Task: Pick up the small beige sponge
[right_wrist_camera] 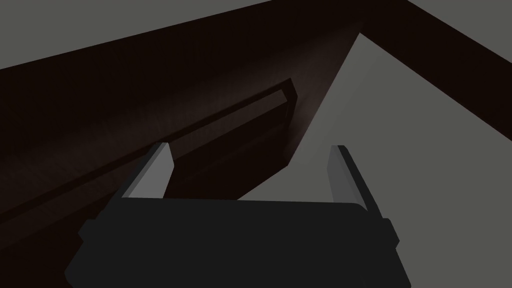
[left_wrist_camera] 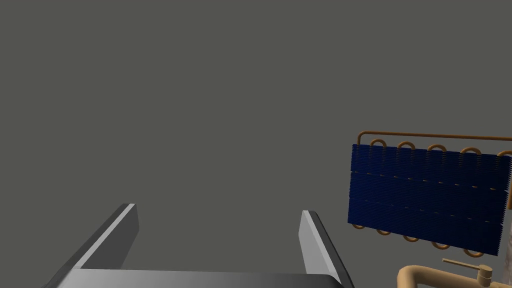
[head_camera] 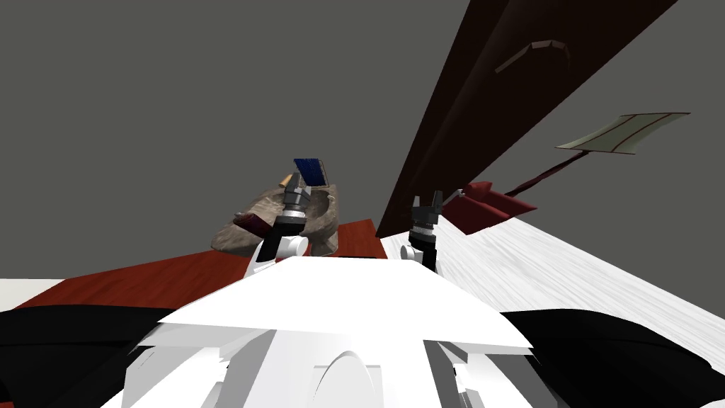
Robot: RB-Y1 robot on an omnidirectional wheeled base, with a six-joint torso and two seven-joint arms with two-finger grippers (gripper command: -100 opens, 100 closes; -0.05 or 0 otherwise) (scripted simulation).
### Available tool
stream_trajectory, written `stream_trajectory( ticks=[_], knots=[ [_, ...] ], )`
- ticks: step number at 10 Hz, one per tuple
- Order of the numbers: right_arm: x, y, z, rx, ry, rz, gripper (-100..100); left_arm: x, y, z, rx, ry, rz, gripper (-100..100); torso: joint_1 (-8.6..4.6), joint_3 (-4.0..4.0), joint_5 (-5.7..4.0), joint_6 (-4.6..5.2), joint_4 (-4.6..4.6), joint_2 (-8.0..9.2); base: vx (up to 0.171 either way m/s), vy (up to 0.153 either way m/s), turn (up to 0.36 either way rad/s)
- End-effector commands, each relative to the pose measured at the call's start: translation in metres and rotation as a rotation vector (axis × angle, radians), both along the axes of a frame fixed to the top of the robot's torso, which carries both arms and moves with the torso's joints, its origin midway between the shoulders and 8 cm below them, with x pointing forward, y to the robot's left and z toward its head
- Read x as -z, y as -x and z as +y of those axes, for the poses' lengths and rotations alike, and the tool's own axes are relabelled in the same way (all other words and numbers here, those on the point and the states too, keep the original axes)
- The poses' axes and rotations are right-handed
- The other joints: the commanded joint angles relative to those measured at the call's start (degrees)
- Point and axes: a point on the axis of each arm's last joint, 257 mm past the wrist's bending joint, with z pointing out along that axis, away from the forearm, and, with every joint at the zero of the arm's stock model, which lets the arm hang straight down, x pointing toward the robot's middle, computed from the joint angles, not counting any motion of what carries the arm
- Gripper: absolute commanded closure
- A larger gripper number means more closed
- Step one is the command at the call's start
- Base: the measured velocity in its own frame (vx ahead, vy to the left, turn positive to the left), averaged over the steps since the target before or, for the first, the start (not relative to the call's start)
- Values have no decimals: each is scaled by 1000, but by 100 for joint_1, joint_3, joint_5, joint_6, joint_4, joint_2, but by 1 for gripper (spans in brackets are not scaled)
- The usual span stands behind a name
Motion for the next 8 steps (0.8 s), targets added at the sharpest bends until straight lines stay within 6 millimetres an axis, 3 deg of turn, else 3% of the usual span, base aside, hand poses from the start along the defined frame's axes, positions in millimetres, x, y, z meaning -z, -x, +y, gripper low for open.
stream_trajectory(
  ticks=[1,8],
  knots=[
    [0,0,0,0,0,0,0,2,-7,-2,4,-4,27,-100,0,0,0,0,0,0,-9,5,-31],
    [0,0,0,0,0,0,0,23,-29,-5,6,-9,168,-100,2,-2,0,0,-1,-3,-4,8,-25]
  ],
)
